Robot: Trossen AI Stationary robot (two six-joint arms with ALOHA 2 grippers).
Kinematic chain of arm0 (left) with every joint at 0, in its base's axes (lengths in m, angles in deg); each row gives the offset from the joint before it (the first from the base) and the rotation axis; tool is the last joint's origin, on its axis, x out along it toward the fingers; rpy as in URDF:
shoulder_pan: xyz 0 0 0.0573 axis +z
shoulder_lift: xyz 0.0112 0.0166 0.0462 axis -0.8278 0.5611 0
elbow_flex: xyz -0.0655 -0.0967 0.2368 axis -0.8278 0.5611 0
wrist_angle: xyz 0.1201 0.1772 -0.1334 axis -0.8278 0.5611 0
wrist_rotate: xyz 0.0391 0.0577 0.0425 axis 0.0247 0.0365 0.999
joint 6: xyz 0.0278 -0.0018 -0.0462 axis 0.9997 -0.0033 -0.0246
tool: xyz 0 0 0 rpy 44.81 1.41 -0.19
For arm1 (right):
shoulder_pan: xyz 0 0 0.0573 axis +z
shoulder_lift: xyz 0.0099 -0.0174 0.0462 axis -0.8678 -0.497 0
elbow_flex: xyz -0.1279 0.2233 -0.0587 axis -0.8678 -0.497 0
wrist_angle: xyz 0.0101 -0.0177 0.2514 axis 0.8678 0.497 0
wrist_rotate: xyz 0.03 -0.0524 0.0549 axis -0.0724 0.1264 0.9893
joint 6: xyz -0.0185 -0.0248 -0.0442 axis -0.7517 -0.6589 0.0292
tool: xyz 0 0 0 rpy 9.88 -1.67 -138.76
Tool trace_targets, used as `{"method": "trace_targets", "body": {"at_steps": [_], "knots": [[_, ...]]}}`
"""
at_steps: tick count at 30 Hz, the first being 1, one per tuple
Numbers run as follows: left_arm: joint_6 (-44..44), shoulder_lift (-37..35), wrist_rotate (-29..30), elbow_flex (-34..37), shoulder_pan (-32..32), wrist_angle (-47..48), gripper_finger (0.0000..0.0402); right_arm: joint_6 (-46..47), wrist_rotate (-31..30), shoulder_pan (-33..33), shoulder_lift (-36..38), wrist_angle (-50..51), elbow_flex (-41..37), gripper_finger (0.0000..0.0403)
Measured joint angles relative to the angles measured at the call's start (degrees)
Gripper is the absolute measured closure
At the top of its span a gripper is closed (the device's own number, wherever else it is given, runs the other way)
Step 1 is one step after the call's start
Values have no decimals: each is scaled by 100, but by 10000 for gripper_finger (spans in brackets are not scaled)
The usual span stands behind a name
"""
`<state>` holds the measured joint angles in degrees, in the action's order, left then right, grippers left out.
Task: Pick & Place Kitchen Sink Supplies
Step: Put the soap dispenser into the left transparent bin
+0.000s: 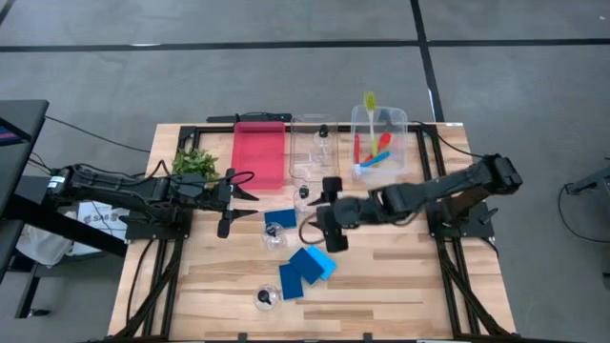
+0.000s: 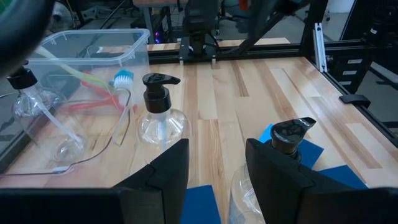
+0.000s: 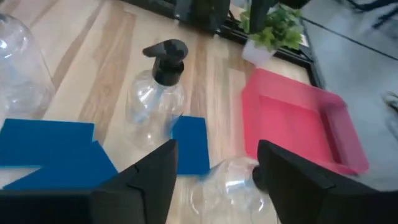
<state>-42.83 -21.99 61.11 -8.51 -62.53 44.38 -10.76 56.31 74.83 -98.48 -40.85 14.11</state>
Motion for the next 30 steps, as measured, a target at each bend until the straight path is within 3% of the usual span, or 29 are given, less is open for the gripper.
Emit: {"method": "trace_targets", "body": {"at_steps": [4, 8, 13, 20, 25, 28, 30], "knots": [[0, 0, 0, 0, -1, -1, 241, 626, -606, 357, 10, 515, 0, 222], [0, 0, 0, 0, -1, -1, 241, 1112, -639, 637, 18, 1051, -19, 253], [0, 0, 0, 0, -1, -1, 241, 1201, -875, 781, 353, 542, -727, 281], [0, -1, 0, 0, 1, -3, 241, 1102, -1704, 483, 1838, -1518, -2822, 295], [0, -1, 0, 0, -1, -3, 241, 236, -865, 83, 2808, -4006, -4562, 295], [-1, 1, 0, 0, 1, -6, 241, 75, -73, -149, 3009, -5478, -5306, 295], [0, 1, -1, 0, 1, -22, 241, 74, 72, -276, 3014, -6114, -5619, 295]]}}
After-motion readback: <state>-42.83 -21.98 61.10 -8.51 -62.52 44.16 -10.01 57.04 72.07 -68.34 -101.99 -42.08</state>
